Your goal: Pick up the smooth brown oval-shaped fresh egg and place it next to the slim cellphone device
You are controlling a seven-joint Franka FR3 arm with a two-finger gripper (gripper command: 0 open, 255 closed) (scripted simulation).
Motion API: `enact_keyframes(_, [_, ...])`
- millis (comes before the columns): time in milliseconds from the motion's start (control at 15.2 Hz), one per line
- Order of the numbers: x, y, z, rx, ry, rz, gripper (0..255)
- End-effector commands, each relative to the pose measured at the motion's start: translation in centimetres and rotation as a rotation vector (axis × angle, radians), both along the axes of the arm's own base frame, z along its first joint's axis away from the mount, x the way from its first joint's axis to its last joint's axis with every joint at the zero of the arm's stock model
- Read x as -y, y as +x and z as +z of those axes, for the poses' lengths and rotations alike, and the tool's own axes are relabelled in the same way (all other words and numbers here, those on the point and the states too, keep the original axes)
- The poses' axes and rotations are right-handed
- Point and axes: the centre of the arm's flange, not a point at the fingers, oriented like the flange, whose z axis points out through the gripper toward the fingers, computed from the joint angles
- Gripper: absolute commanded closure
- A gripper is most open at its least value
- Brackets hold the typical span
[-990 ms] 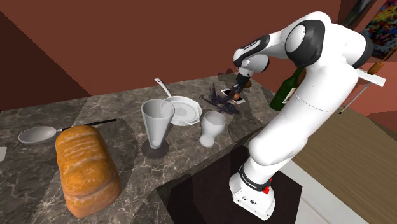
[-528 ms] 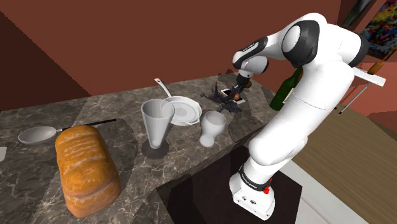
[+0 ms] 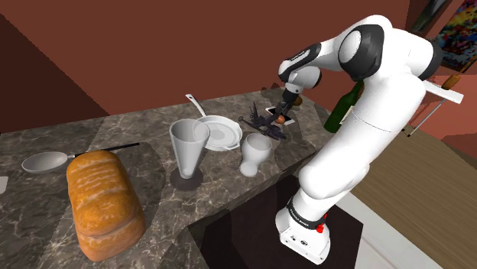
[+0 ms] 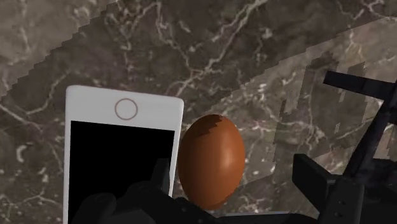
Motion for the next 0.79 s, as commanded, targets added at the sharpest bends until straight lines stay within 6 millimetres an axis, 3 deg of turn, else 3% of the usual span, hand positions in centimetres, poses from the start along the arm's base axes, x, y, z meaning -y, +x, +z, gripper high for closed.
enact_keyframes(0, [-1.0,-0.1,-0.1,-0.026,0.025,0.011,0])
enact_keyframes(198, [-0.6,-0.1,3.5,-0.026,0.025,0.011,0])
enact_keyframes(726, [-0.6,-0.1,3.5,-0.026,0.025,0.011,0])
